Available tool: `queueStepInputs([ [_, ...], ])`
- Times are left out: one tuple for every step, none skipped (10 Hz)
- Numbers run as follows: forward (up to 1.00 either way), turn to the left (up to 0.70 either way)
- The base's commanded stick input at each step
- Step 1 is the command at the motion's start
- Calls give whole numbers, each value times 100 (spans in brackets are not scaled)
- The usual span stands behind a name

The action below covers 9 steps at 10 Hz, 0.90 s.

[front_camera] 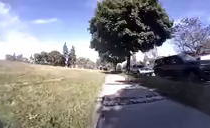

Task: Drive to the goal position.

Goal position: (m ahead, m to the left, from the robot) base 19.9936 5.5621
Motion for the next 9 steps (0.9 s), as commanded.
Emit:
queueStepInputs([
  [100,0],
  [100,0],
  [100,0],
  [100,0],
  [100,0],
  [100,0],
  [100,0],
  [100,0],
  [100,0],
])
